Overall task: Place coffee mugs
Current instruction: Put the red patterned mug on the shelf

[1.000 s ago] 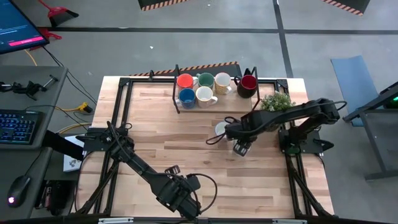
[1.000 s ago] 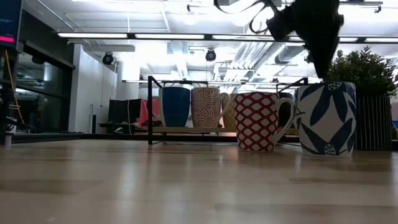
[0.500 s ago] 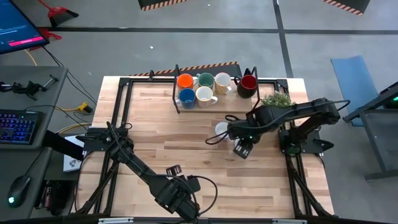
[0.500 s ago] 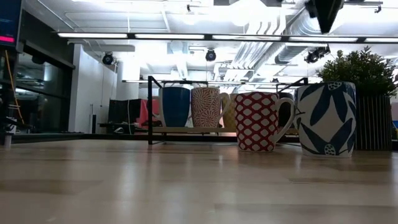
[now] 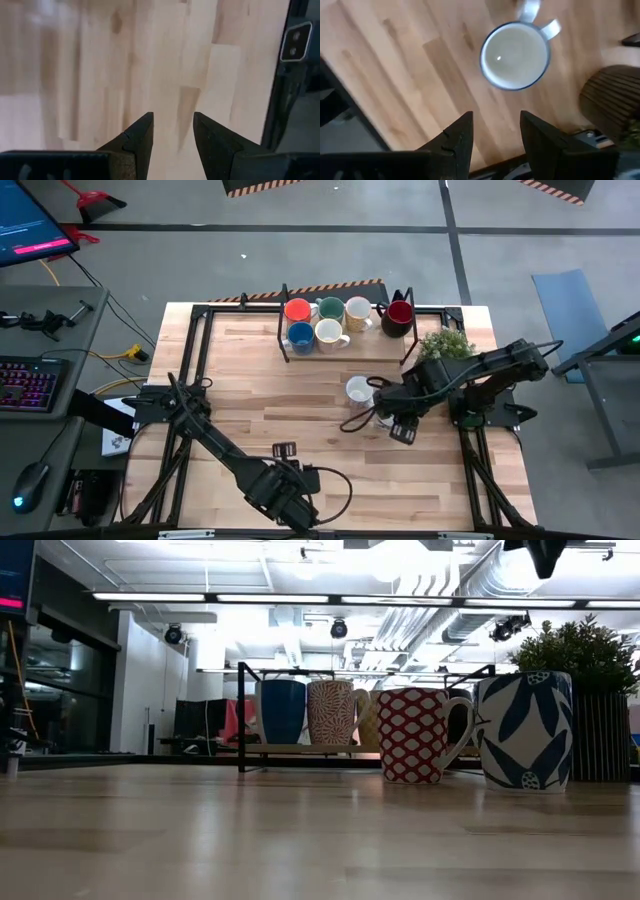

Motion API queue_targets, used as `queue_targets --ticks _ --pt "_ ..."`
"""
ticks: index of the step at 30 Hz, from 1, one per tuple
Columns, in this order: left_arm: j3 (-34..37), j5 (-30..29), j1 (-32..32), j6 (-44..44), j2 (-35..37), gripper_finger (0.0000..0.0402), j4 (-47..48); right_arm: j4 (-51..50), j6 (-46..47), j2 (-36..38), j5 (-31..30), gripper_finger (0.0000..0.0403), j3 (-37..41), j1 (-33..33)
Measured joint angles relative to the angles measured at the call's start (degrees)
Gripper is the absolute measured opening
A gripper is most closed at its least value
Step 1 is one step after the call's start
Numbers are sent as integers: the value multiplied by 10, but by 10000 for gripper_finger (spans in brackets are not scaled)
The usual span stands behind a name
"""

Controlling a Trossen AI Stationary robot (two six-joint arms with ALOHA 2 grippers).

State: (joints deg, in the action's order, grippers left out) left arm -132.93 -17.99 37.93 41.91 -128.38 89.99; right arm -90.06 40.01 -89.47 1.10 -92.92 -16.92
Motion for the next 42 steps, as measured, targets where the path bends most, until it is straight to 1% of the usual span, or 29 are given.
queue_targets --ticks 2,5,9,12,16,20,24,27,29,33,36,39,40,42 --pt "28 -18 0 1 29 129 -1 0 -7 0 -19 140 0 2" --pt "90 -51 0 36 84 129 -1 7 -41 0 -56 140 0 10" --pt "184 -103 -5 99 162 129 0 65 -104 0 -111 140 0 30" --pt "241 -118 -16 114 208 129 -1 124 -162 0 -117 140 0 50" --pt "297 -144 -42 82 256 129 -8 203 -224 0 -105 140 0 93" --pt "358 -143 -81 26 305 129 -46 247 -236 -3 -40 140 0 155" --pt "432 -145 -115 -15 366 129 -85 258 -236 -18 -6 140 0 200" --pt "492 -144 -134 -27 415 129 -111 255 -248 -37 -4 140 0 208" --pt "528 -138 -145 -38 447 129 -147 255 -263 -54 -6 140 1 206" --pt "591 -111 -159 -79 499 129 -225 255 -295 -90 -39 140 1 198" --pt "618 -109 -159 -102 518 129 -257 254 -304 -116 -62 140 1 198" --pt "635 -108 -159 -126 524 129 -267 246 -316 -136 -97 140 1 199" --pt "637 -106 -159 -131 523 129 -269 239 -320 -142 -102 140 1 201" --pt "639 -104 -159 -131 523 129 -269 225 -326 -146 -90 140 1 208"
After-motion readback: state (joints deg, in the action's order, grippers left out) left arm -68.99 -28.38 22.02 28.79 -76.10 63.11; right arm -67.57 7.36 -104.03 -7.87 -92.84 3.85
